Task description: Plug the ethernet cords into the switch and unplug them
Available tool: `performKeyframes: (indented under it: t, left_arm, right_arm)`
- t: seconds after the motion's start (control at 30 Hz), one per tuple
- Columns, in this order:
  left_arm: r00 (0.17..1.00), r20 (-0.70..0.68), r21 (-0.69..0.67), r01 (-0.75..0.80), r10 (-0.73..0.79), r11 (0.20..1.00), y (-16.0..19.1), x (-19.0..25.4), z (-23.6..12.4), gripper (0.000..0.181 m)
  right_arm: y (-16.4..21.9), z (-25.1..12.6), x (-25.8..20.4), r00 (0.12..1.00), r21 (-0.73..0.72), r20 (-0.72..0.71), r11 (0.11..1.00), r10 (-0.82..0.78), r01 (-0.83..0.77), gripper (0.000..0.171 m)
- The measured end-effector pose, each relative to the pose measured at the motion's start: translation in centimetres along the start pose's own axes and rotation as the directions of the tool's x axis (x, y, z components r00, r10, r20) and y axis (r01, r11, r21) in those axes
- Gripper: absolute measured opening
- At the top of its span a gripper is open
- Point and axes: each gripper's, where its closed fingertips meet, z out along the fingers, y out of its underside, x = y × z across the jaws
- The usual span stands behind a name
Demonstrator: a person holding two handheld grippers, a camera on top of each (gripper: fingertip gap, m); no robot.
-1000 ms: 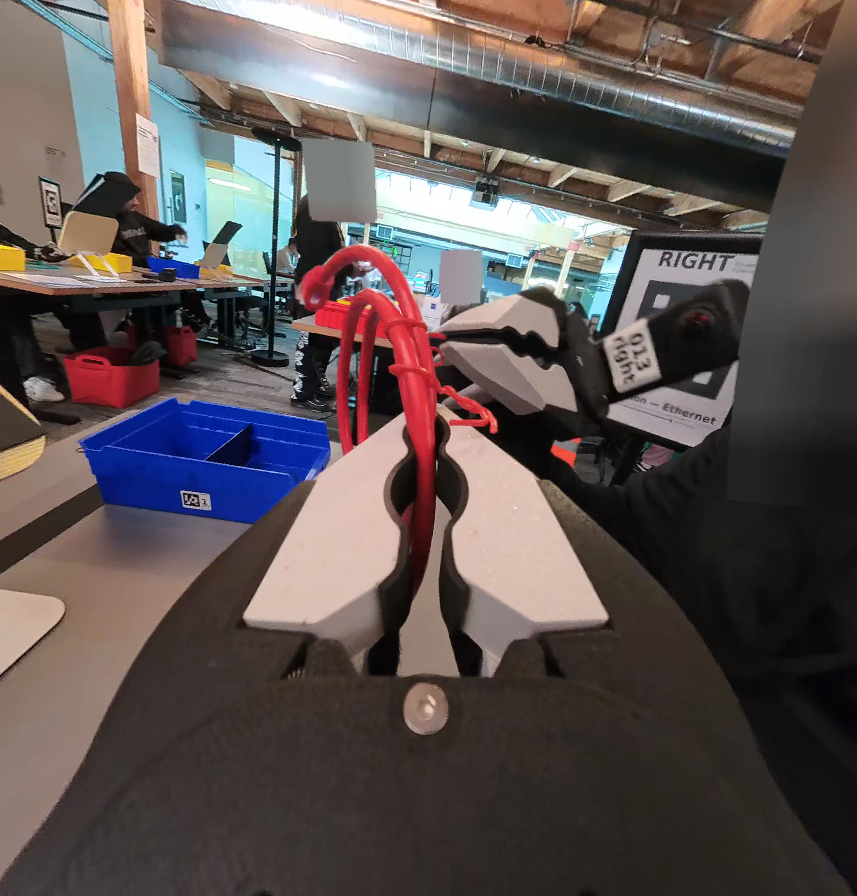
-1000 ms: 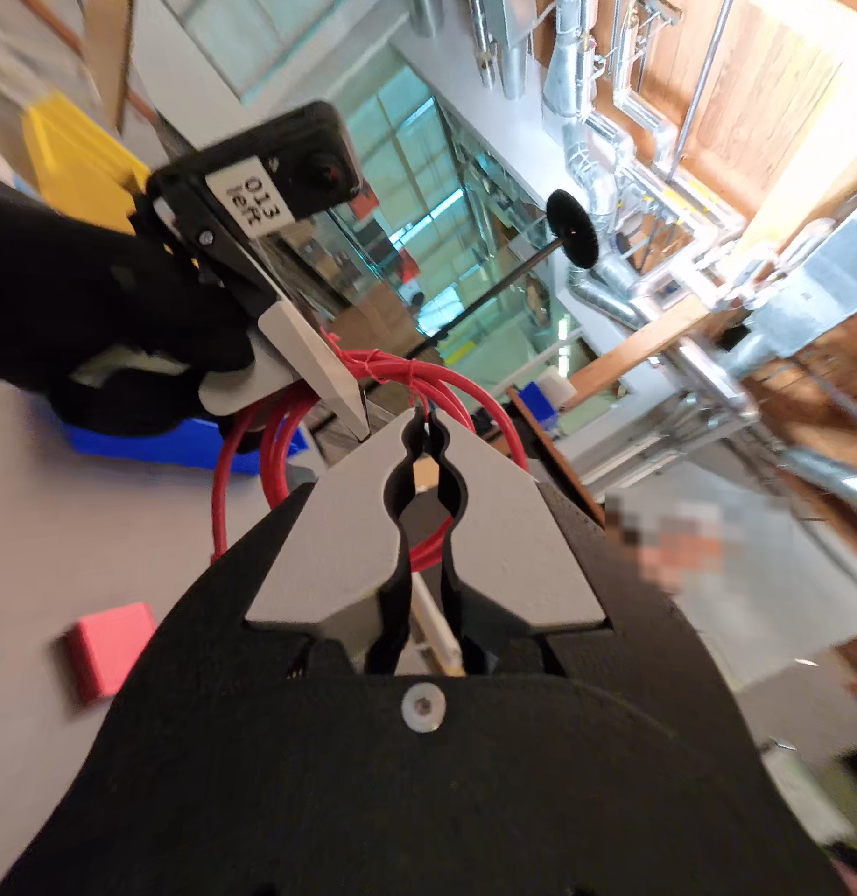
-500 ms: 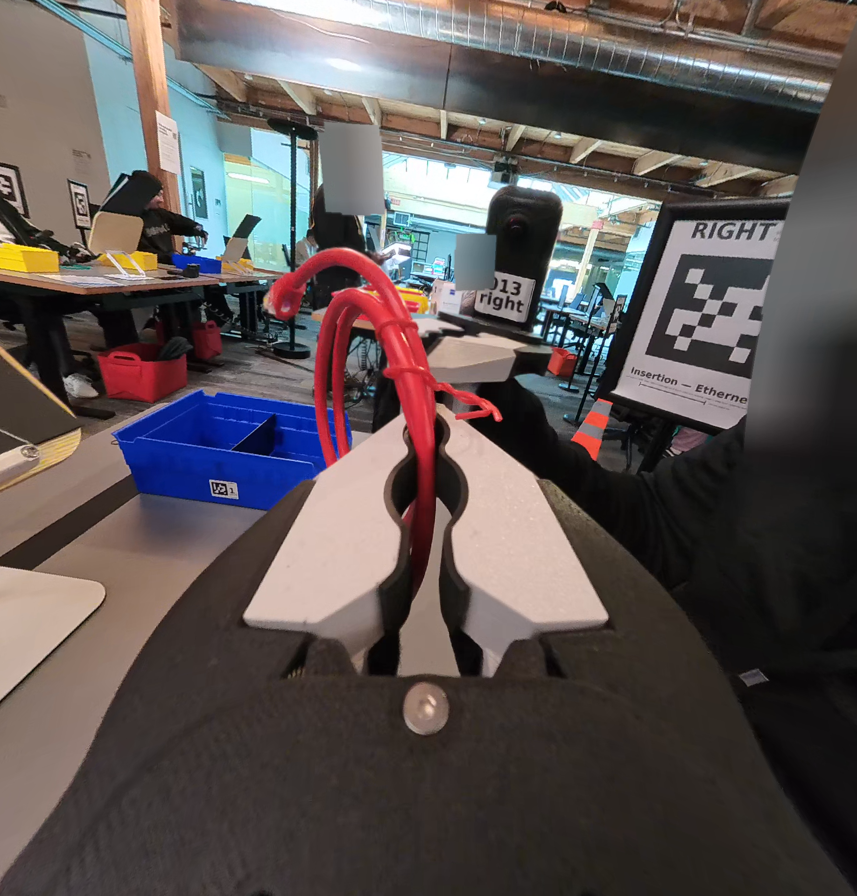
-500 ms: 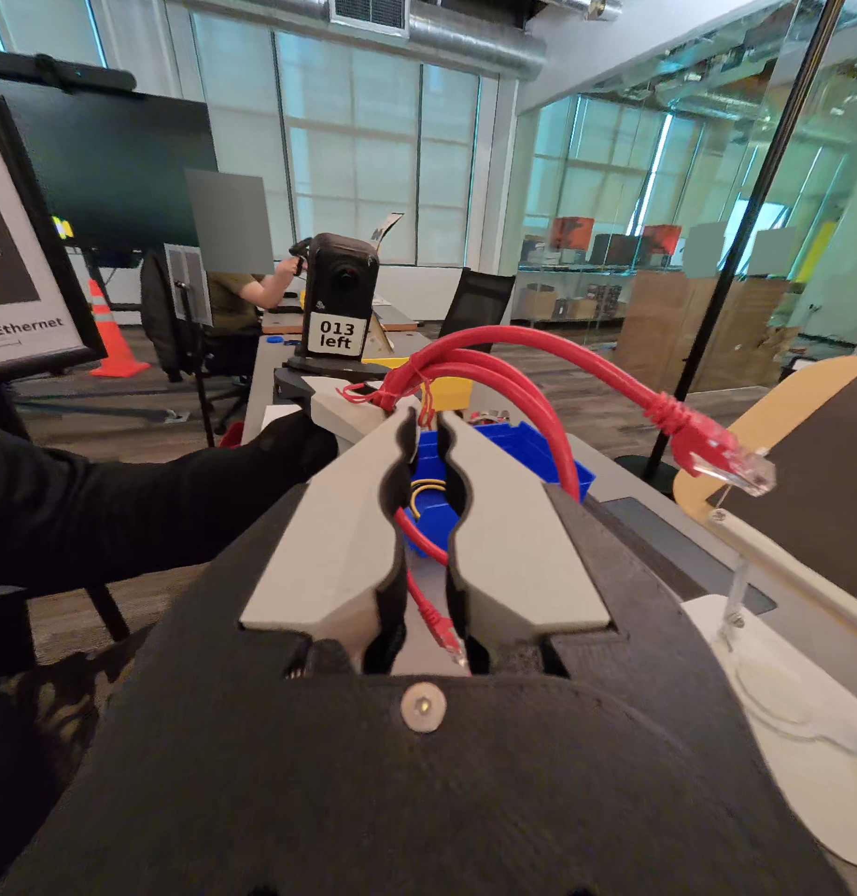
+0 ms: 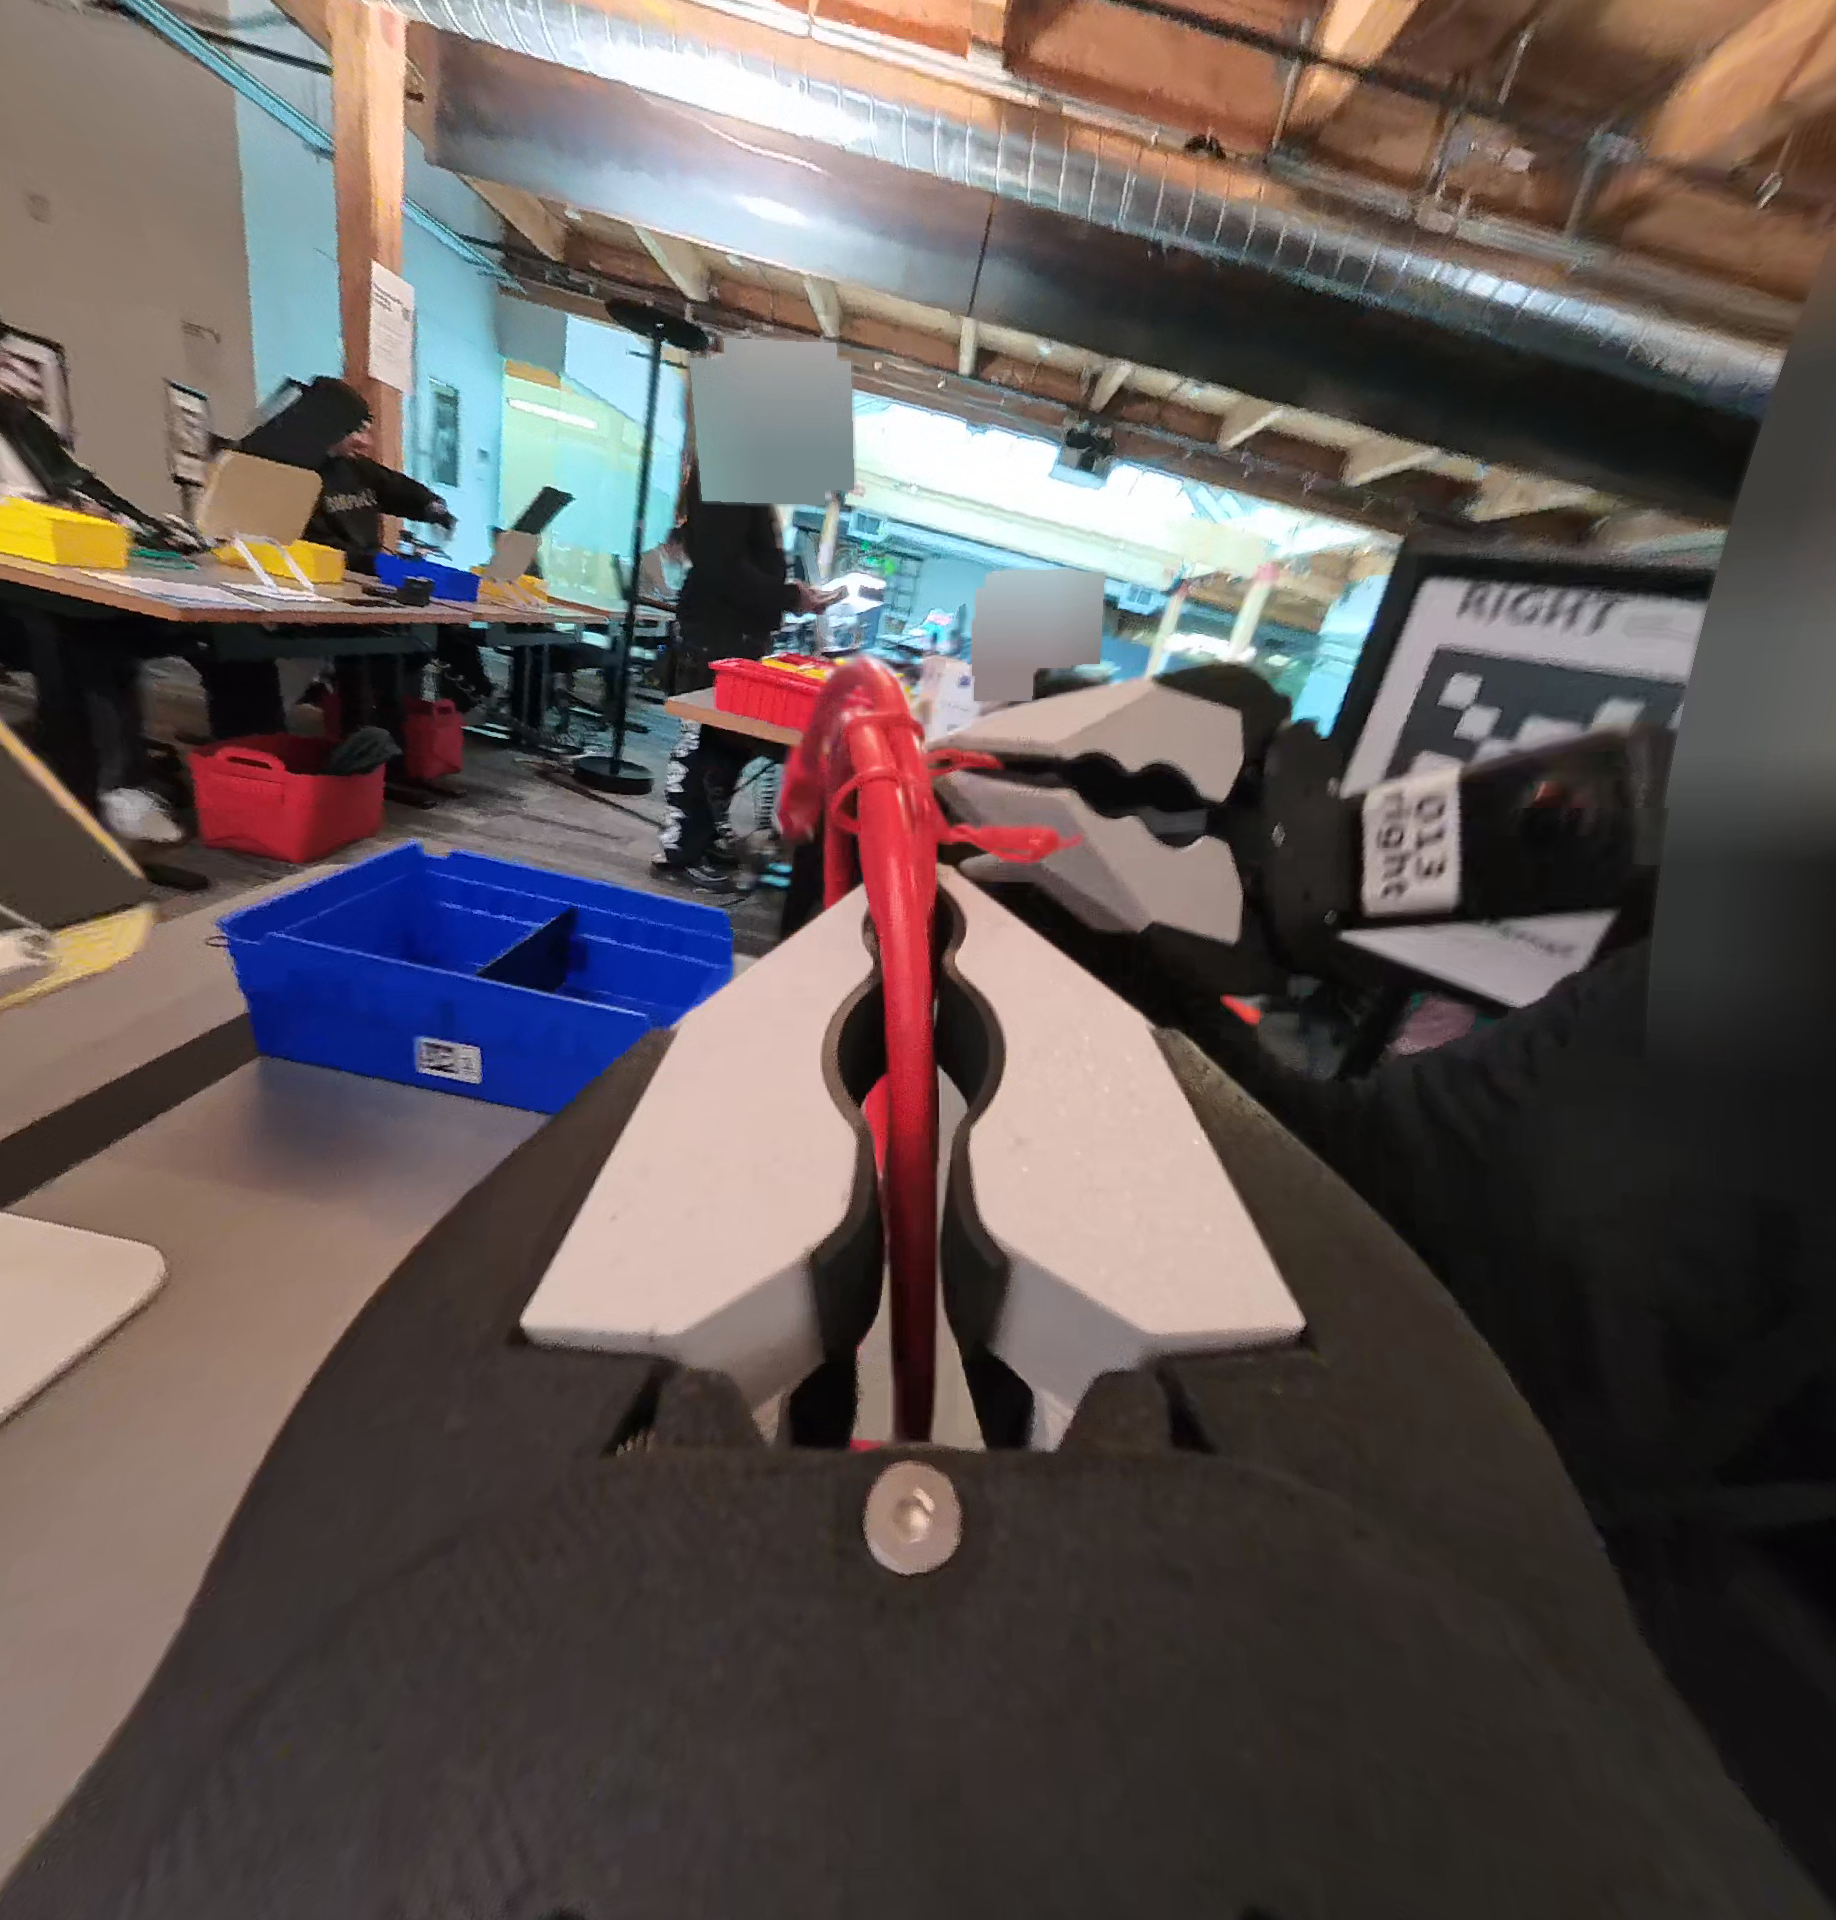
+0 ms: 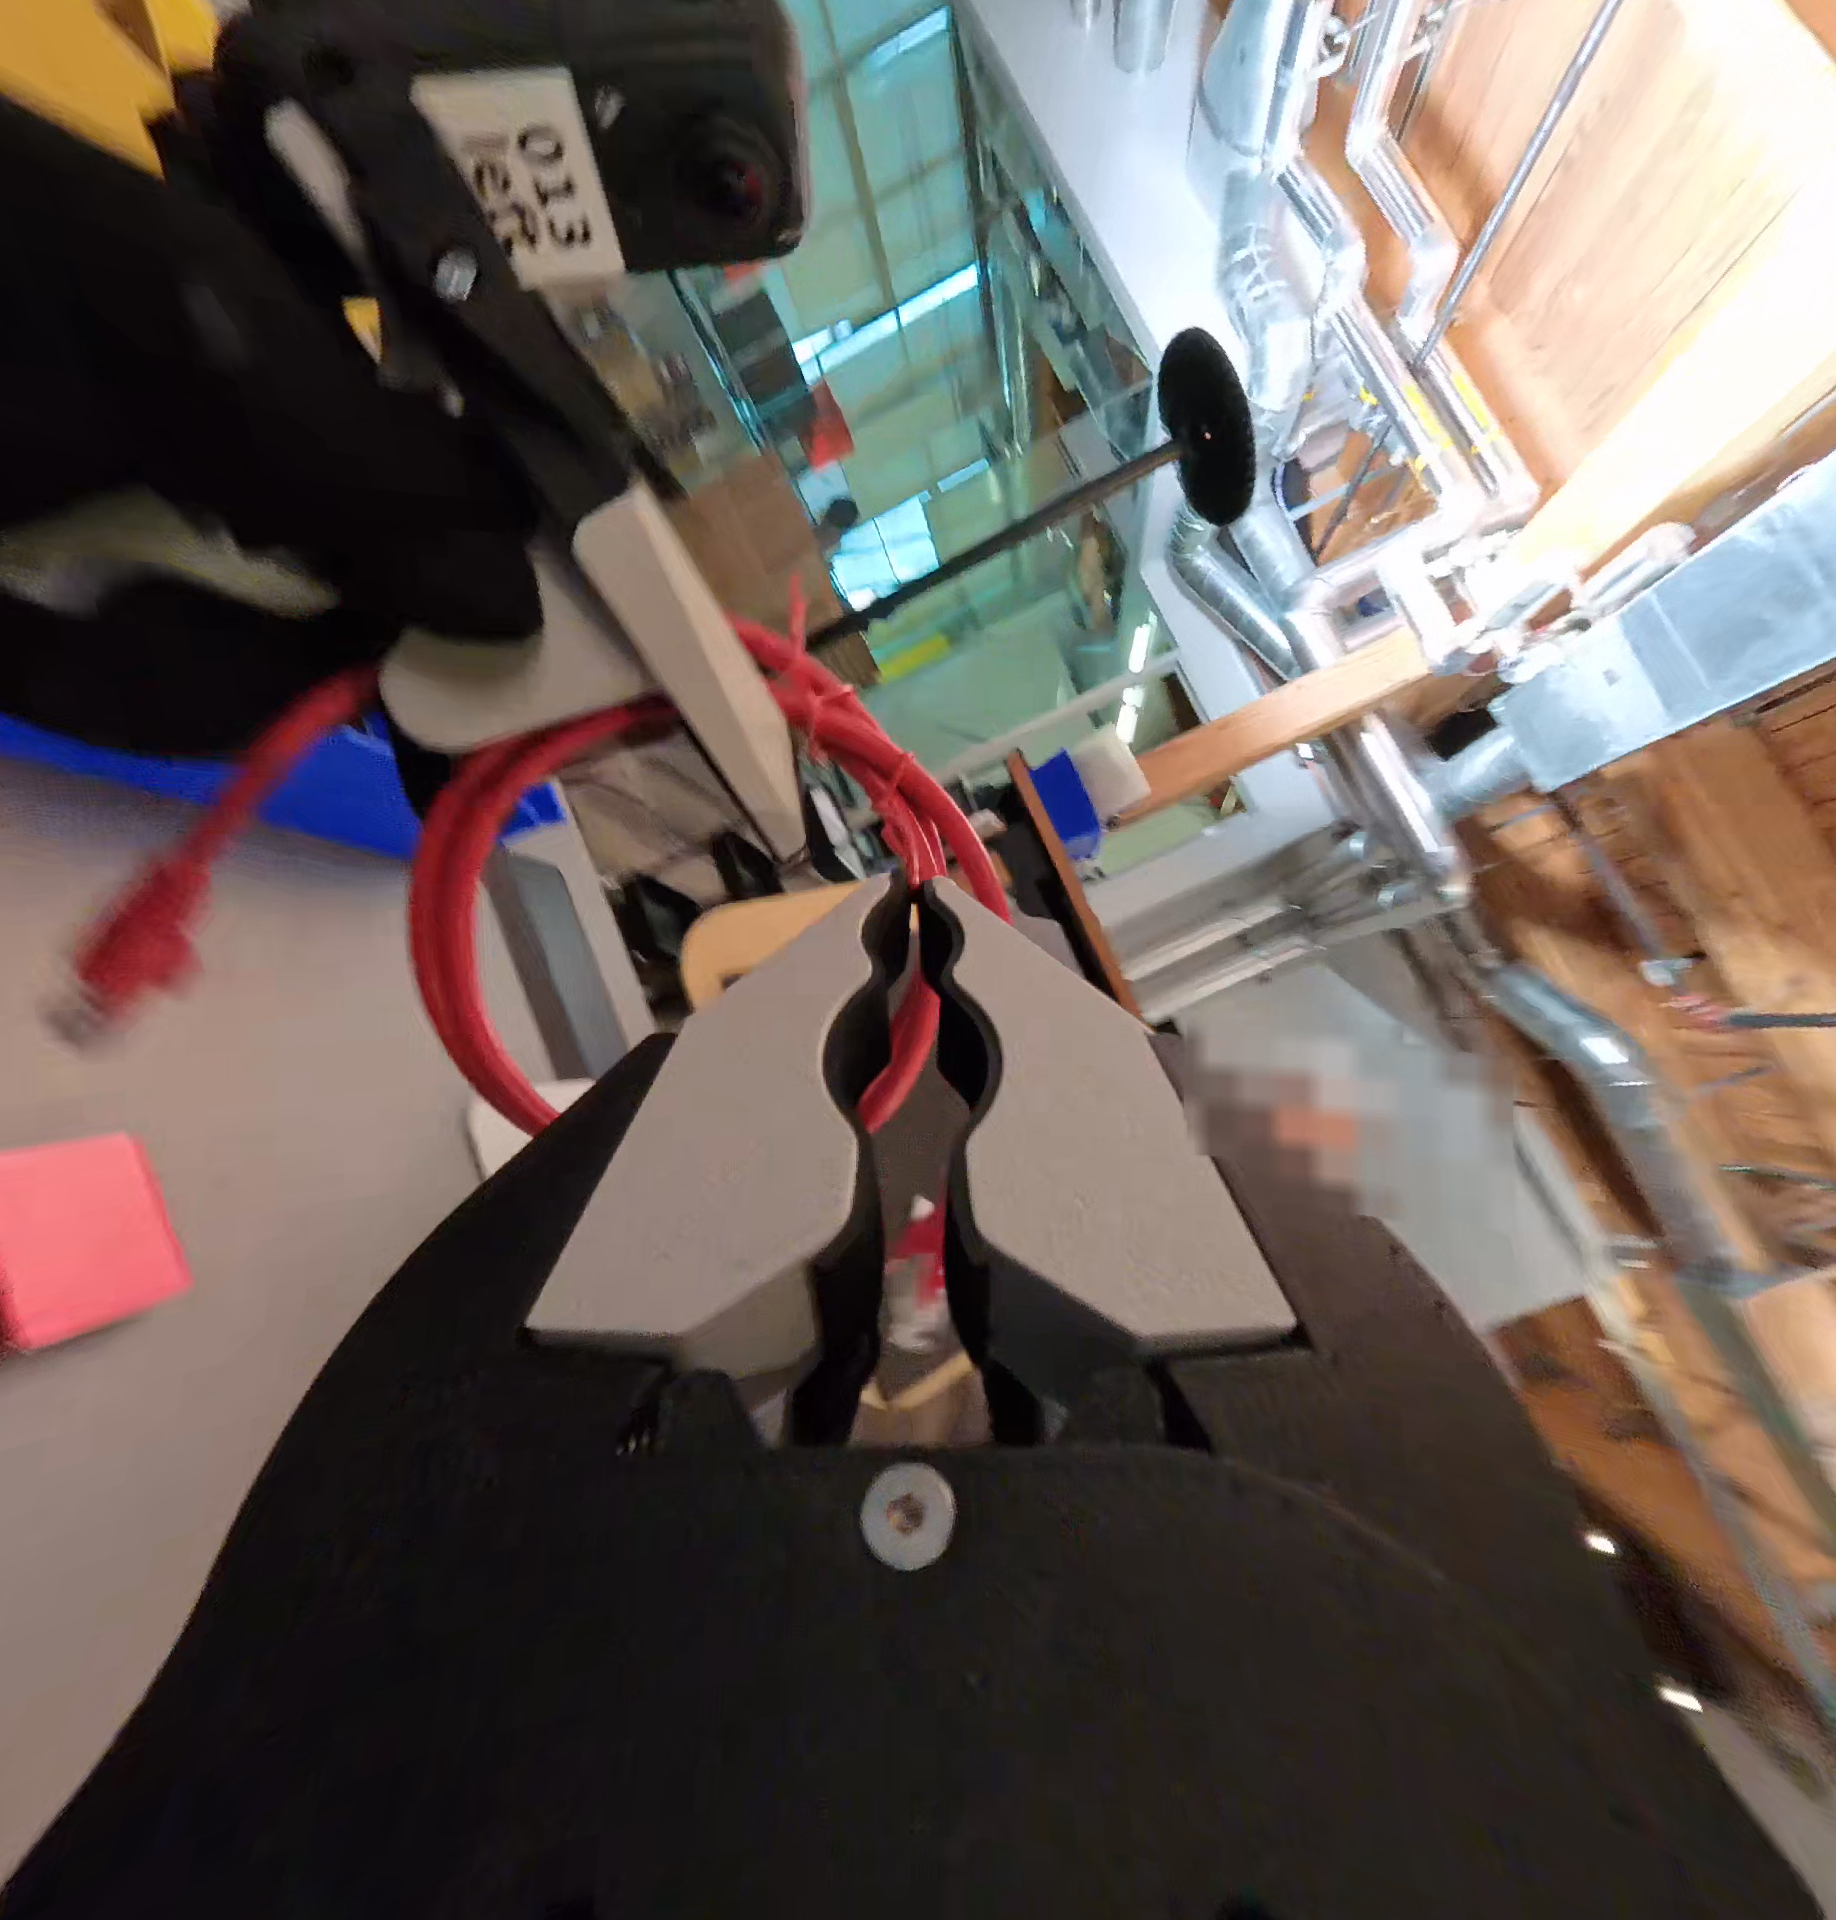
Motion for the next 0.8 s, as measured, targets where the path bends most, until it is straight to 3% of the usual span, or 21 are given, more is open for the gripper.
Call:
performKeyframes:
  t: [0.07, 0.2, 0.3, 0.43, 0.8]
  left_arm:
    - [1.0, 0.003, 0.009, -0.01, 0.01, 1.0, -0.5, 0.6, 0.1, 0.0]
    - [1.0, 0.027, 0.051, 0.009, -0.01, 0.999, -1.7, -0.2, -1.1, 0.0]
    - [1.0, 0.025, 0.055, 0.006, -0.007, 0.998, -1.9, -0.4, -1.5, 0.0]
    - [1.0, 0.018, 0.026, -0.025, 0.025, 0.999, -1.5, 0.2, -0.9, 0.0]
    - [0.999, 0.029, -0.001, -0.032, 0.032, 0.999, -0.8, 0.0, -0.4, 0.0]
  right_arm:
    - [-0.9, -0.3, 0.3, 0.995, 0.066, 0.022, 0.993, 0.093, -0.095, 0.0]
    - [-1.8, -0.6, -0.1, 0.991, 0.11, 0.069, 0.987, 0.114, -0.121, 0.0]
    - [-1.5, -0.4, 0.5, 0.954, 0.129, 0.12, 0.948, 0.275, -0.29, 0.013]
    - [-0.4, 0.2, 1.1, 0.85, 0.107, 0.19, 0.85, 0.492, -0.516, 0.017]
    - [-0.6, 0.8, -0.6, 0.899, 0.077, 0.178, 0.905, 0.4, -0.418, 0.0]
